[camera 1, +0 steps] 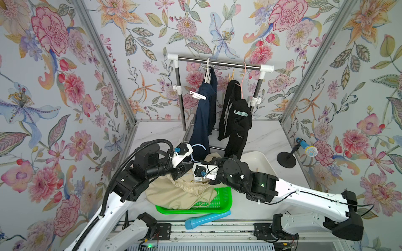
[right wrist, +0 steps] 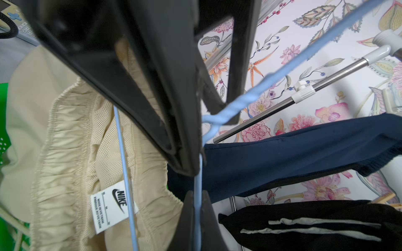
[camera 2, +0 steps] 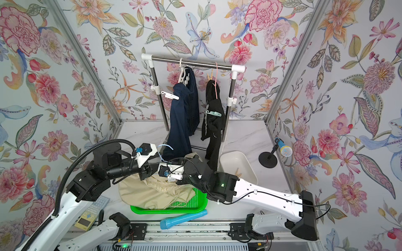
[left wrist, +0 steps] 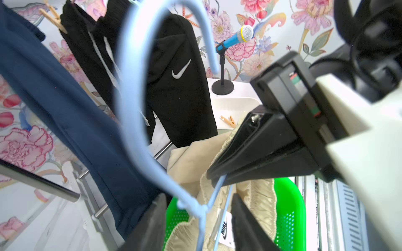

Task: Remove the clothespins securing shorts to the hanger
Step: Adjust the hanger in the basket.

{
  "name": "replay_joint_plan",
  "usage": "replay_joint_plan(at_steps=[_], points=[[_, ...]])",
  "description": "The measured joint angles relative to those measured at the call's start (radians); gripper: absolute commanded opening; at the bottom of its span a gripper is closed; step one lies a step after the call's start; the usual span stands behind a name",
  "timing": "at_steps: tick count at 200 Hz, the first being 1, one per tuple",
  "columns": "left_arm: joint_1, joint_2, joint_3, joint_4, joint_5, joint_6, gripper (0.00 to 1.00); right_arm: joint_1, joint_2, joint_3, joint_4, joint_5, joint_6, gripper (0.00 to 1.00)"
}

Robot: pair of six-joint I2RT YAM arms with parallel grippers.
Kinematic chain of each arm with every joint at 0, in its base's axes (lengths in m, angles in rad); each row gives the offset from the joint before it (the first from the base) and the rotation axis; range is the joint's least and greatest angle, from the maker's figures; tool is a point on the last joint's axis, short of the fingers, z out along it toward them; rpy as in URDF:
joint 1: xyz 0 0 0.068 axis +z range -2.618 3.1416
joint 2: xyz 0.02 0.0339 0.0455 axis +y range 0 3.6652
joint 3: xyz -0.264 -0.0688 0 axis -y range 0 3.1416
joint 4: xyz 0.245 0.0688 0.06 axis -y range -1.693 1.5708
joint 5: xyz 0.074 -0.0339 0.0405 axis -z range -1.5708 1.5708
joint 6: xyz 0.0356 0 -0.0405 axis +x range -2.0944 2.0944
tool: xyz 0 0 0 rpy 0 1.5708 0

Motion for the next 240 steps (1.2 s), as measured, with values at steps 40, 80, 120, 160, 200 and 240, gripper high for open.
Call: replay_joint_plan(at_steps=[40, 80, 120, 160, 200, 240], points=[[0.000, -0.102, 0.027, 0.053, -0.094, -0.062, 1.00, 0.000, -0.007, -0.021, 0.024, 0.021, -0.007, 0.00], [0.000, -0.267, 0.027, 0.053, -0.293, -0.127, 0.99, -0.006, -0.035, -0.039, 0.029, 0.021, -0.010, 0.00], [0.000, -0.404, 0.013, 0.026, -0.440, -0.208, 1.00, -0.064, -0.106, -0.077, 0.032, -0.018, 0.000, 0.00], [0.000, -0.440, -0.003, -0.032, -0.526, -0.330, 0.99, -0.106, -0.153, -0.103, 0.032, -0.070, 0.024, 0.00], [0.000, -0.518, -0.098, -0.057, -0.529, -0.432, 0.99, -0.120, -0.159, -0.109, 0.032, -0.121, 0.036, 0.00], [-0.002, -0.525, -0.142, -0.063, -0.521, -0.503, 0.97, -0.144, -0.175, -0.127, 0.029, -0.174, 0.042, 0.00]])
